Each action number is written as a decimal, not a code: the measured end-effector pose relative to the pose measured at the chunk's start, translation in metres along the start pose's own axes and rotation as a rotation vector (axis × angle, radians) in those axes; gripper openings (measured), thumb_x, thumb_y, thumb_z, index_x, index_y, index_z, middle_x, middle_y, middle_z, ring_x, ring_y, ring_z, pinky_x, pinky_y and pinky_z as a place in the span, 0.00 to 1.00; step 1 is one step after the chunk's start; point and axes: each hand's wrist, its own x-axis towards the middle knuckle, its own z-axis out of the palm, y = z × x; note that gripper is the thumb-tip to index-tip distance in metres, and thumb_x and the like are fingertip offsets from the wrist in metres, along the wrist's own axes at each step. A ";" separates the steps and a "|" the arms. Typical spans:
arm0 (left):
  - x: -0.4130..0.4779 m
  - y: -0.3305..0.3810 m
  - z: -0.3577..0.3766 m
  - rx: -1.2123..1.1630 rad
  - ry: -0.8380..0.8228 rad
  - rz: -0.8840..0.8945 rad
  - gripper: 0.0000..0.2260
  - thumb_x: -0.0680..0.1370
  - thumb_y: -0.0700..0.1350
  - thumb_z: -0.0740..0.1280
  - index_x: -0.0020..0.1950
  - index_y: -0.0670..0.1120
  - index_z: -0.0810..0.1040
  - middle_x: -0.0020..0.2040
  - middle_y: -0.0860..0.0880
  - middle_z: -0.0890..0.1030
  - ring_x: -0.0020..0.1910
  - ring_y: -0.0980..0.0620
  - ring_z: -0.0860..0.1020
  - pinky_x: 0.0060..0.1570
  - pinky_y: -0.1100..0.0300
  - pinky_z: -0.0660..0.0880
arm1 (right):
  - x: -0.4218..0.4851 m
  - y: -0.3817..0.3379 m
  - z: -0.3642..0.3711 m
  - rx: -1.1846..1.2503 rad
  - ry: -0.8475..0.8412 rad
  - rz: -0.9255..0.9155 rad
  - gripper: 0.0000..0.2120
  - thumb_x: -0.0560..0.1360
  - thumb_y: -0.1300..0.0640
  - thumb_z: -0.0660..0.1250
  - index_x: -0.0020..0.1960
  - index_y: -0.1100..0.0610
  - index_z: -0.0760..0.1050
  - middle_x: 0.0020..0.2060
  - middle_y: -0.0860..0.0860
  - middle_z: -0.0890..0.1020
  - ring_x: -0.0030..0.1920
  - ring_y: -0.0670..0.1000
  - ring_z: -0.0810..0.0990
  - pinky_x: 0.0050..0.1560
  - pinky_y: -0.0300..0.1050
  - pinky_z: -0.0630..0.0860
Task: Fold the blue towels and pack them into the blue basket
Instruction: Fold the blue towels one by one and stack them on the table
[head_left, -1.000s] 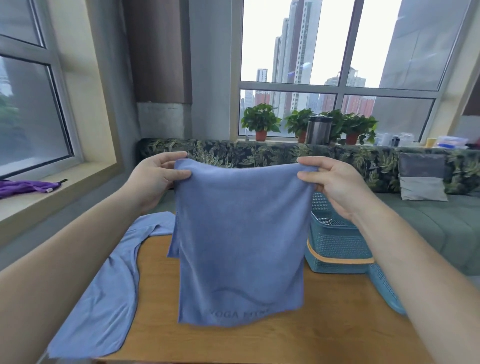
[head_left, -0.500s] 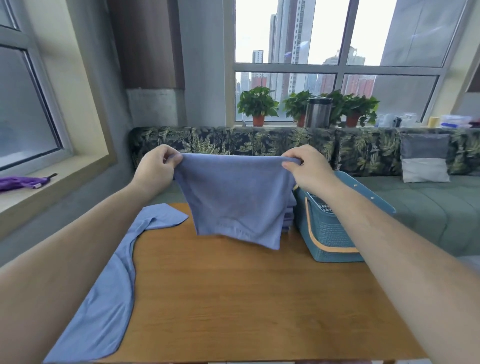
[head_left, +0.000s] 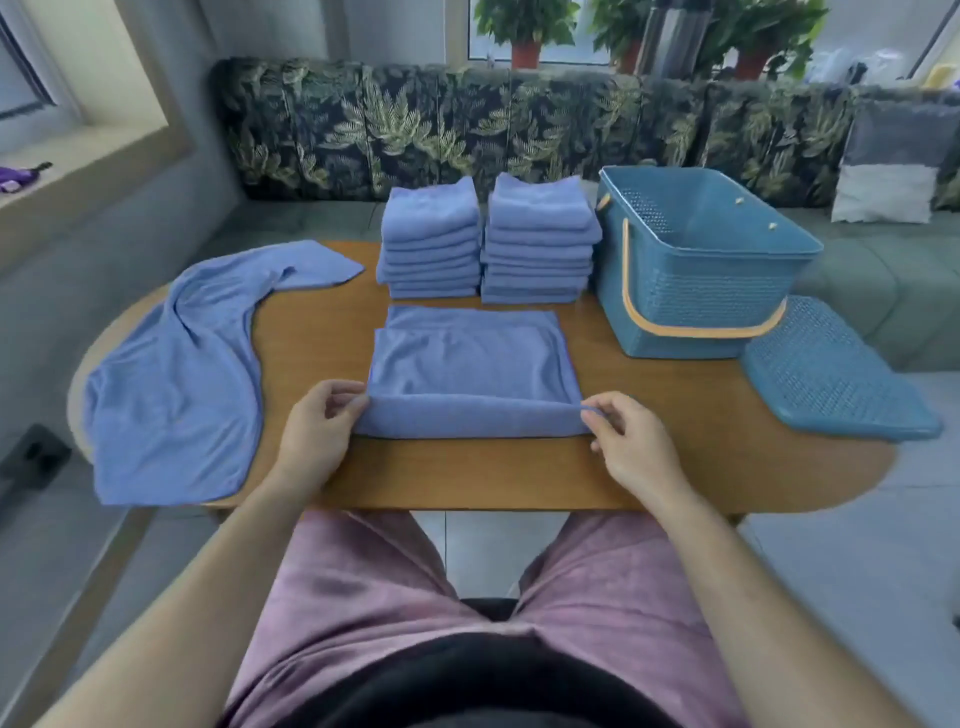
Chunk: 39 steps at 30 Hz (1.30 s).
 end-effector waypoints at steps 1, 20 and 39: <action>-0.004 -0.008 0.002 0.002 -0.010 -0.005 0.05 0.79 0.43 0.71 0.50 0.54 0.80 0.46 0.50 0.83 0.48 0.50 0.81 0.50 0.60 0.77 | -0.005 0.009 0.004 0.001 0.006 0.008 0.07 0.80 0.57 0.67 0.47 0.45 0.78 0.39 0.45 0.83 0.35 0.45 0.81 0.41 0.42 0.77; -0.011 -0.005 0.002 -0.025 -0.001 0.026 0.16 0.86 0.52 0.54 0.51 0.51 0.80 0.37 0.53 0.79 0.38 0.59 0.76 0.43 0.64 0.70 | -0.004 0.015 0.001 -0.216 0.062 -0.172 0.20 0.84 0.45 0.56 0.38 0.50 0.77 0.34 0.43 0.81 0.43 0.46 0.76 0.47 0.50 0.75; -0.021 0.007 0.032 0.547 -0.218 0.609 0.14 0.80 0.58 0.60 0.42 0.53 0.80 0.37 0.58 0.77 0.39 0.56 0.75 0.42 0.54 0.72 | -0.029 -0.018 0.034 -0.606 0.100 -0.415 0.21 0.78 0.42 0.60 0.31 0.52 0.69 0.27 0.46 0.71 0.31 0.50 0.73 0.29 0.45 0.65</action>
